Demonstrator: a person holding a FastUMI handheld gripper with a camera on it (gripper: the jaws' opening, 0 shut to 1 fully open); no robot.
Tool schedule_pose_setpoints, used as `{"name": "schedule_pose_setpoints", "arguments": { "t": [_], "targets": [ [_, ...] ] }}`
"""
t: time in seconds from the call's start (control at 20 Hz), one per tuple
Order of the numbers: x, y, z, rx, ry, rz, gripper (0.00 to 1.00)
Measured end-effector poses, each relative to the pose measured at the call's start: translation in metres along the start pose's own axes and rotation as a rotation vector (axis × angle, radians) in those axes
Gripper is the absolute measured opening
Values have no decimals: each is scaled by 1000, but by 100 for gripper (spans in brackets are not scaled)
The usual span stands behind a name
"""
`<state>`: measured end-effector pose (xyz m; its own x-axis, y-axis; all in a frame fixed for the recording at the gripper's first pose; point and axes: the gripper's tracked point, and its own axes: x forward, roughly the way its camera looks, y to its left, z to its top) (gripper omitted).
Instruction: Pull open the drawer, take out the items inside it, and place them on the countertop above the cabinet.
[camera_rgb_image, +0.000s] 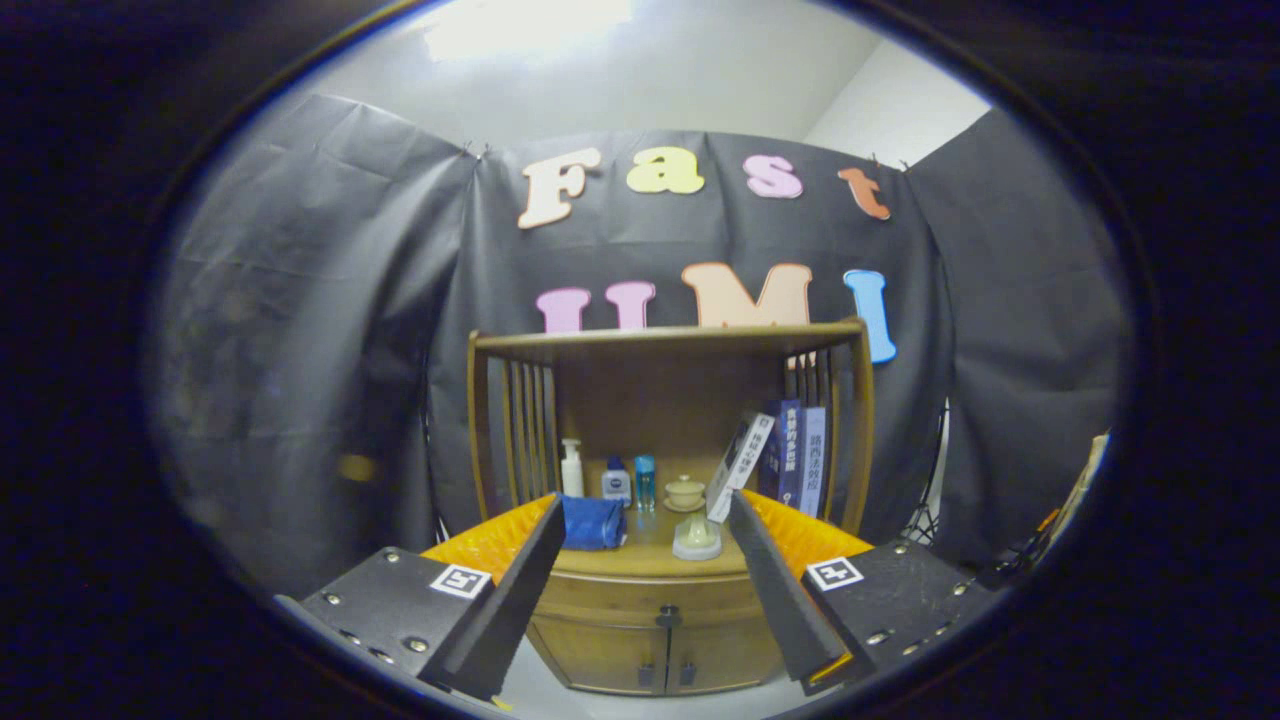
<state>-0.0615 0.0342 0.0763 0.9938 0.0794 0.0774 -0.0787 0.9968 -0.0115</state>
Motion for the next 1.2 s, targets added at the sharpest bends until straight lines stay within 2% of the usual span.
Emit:
{"name": "schedule_pose_setpoints", "arguments": {
  "t": [0.1,0.25,0.5,0.8,1.2],
  "targets": [
    [-15,-8,21,3,-44,-16,99],
    [-25,-6,27,20,-62,-4,99],
    [-24,-10,16,-33,-29,-24,99],
    [-13,-7,-5,-6,16,-24,99],
    [-12,-10,-7,15,19,-32,99]
  ]
}}
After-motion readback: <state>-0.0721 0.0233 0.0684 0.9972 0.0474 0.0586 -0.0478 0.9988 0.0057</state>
